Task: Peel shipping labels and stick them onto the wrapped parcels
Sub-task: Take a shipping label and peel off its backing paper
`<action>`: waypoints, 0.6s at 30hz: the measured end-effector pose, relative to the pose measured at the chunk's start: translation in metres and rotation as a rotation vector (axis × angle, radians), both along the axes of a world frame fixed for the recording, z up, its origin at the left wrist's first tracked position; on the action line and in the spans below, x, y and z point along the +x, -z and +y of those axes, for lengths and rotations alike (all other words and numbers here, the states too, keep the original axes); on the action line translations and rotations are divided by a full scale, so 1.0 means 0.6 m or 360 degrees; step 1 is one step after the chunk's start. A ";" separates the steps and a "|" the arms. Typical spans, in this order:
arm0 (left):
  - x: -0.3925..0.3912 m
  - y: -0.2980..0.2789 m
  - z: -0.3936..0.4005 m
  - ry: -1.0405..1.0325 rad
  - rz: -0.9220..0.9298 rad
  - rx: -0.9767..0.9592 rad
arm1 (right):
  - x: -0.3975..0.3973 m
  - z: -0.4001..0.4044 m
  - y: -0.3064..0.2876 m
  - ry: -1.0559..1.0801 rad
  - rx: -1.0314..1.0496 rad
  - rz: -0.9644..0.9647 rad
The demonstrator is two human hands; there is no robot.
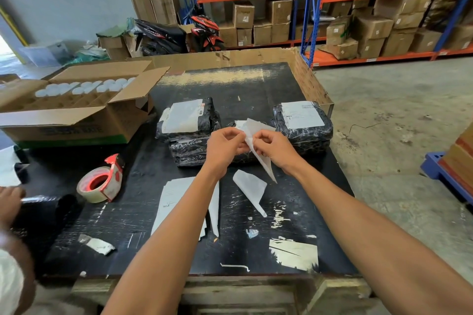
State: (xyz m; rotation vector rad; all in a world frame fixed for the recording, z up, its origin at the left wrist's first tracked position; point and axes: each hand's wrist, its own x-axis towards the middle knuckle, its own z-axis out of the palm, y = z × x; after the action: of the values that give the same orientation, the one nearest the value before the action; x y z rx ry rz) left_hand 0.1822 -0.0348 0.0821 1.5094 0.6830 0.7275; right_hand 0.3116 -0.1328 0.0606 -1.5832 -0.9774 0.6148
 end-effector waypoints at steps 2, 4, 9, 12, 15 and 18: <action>0.001 0.003 -0.001 -0.0099 0.0035 0.0020 | -0.001 0.001 0.002 0.0052 -0.0022 -0.0044; 0.000 0.005 -0.001 -0.0149 0.0053 0.0013 | -0.001 0.001 0.004 0.0076 -0.0061 -0.0095; -0.004 0.010 -0.004 -0.0164 0.0166 0.0349 | -0.007 0.000 -0.004 0.0077 0.0002 0.0025; -0.005 0.008 -0.002 -0.0147 0.0242 0.0630 | -0.008 0.003 -0.012 0.0170 0.0083 0.0003; -0.006 0.006 -0.002 -0.0111 0.0272 0.0744 | -0.005 0.008 -0.016 0.0214 0.0120 -0.0003; -0.005 0.007 -0.004 -0.0090 0.0286 0.0742 | -0.002 0.010 -0.015 0.0220 0.0113 -0.0007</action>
State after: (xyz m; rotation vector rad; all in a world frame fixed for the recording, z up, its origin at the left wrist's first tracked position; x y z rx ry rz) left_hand 0.1793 -0.0370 0.0780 2.0066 0.7241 0.8394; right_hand 0.3106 -0.1266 0.0695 -1.5745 -0.8751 0.4759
